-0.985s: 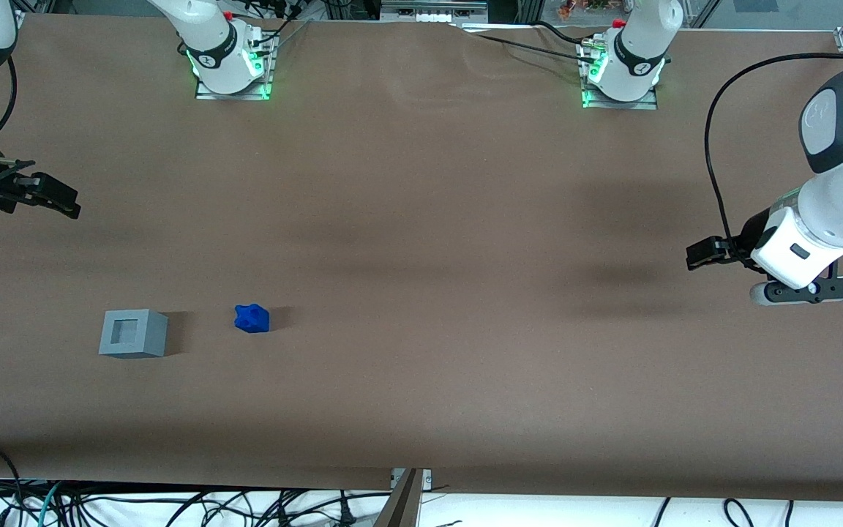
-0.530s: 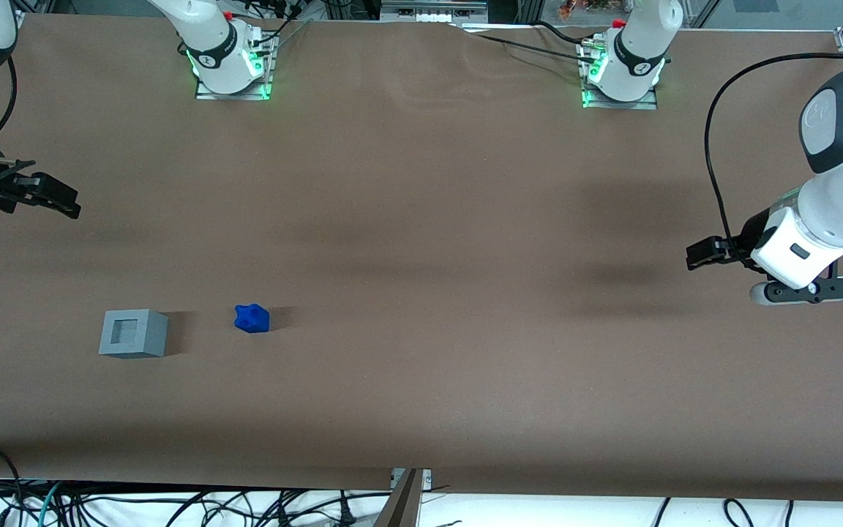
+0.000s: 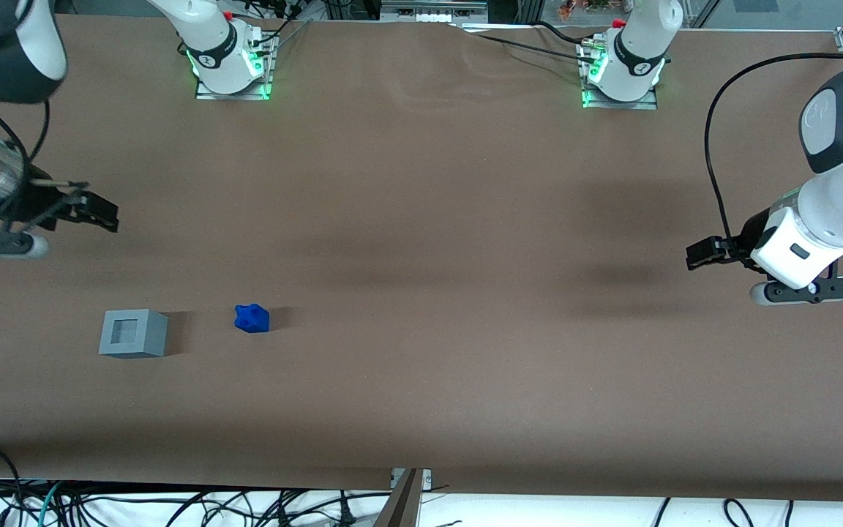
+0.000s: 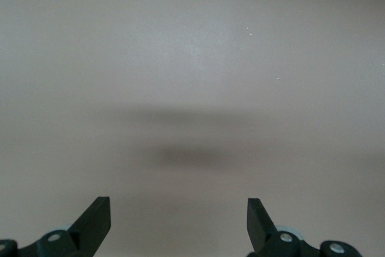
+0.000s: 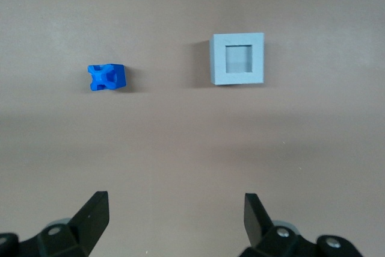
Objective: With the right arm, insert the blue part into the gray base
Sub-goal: 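Move the open right gripper down over the blue part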
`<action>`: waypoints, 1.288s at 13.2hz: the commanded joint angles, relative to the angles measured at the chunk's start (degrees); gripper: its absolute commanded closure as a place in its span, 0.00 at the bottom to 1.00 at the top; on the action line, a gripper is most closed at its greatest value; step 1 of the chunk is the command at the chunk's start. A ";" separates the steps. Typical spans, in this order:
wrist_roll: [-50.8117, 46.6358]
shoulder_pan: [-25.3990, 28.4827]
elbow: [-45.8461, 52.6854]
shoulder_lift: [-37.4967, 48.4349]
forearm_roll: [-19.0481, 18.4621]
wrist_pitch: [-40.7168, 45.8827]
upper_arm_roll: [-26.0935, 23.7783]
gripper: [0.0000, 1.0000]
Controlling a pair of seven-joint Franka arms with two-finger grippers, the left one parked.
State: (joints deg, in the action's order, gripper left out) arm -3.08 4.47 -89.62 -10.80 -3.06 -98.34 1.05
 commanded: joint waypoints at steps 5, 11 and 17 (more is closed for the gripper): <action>-6.92 4.92 1.38 -12.47 0.95 -15.63 0.00 0.01; -7.91 8.44 1.29 -22.32 5.87 -26.45 0.00 0.01; -8.43 8.62 1.03 -26.81 6.14 -28.40 0.09 0.01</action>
State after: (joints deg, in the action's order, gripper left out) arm -10.99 13.01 -89.47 -36.12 2.19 -126.34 0.93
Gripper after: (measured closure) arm 0.004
